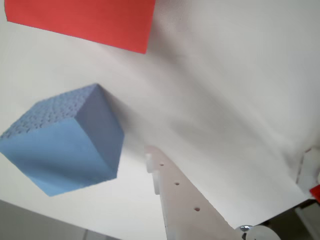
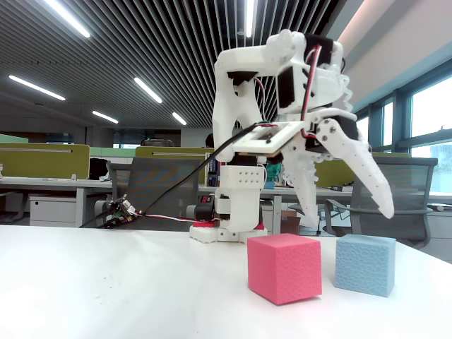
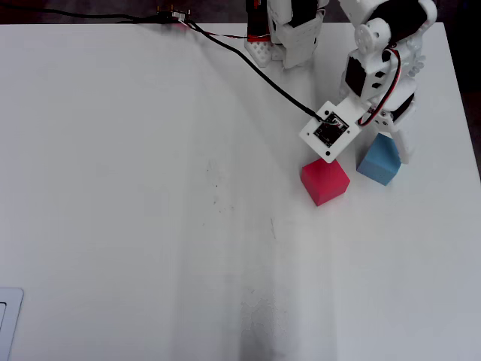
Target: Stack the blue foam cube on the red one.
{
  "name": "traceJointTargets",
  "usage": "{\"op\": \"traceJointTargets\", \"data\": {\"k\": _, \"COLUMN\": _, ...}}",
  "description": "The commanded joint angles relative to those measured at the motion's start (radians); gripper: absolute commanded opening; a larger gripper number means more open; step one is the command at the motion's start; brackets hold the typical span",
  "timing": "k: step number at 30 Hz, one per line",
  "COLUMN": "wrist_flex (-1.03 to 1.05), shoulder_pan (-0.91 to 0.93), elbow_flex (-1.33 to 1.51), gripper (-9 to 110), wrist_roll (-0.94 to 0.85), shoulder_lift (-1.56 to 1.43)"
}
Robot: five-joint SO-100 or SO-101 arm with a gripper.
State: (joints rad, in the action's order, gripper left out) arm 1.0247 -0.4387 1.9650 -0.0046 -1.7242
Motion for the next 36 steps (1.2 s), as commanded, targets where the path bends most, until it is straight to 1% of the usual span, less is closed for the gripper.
{"op": "traceJointTargets", "data": {"k": 1, "wrist_flex": -0.017, "shoulder_pan": -0.018, "elbow_flex": -0.067, "gripper": 40, "wrist_roll": -0.012, "shoulder_lift": 0.026}}
{"op": "traceJointTargets", "data": {"k": 14, "wrist_flex": -0.049, "shoulder_pan": -0.04, "elbow_flex": -0.161, "gripper": 37, "wrist_roll": -0.002, "shoulder_lift": 0.206}}
{"op": "traceJointTargets", "data": {"k": 23, "wrist_flex": -0.069, "shoulder_pan": -0.049, "elbow_flex": -0.192, "gripper": 36, "wrist_roll": 0.002, "shoulder_lift": 0.267}}
{"op": "traceJointTargets", "data": {"k": 29, "wrist_flex": -0.078, "shoulder_pan": -0.052, "elbow_flex": -0.212, "gripper": 33, "wrist_roll": 0.002, "shoulder_lift": 0.299}}
{"op": "traceJointTargets", "data": {"k": 36, "wrist_flex": -0.138, "shoulder_pan": -0.057, "elbow_flex": -0.216, "gripper": 28, "wrist_roll": 0.005, "shoulder_lift": 0.296}}
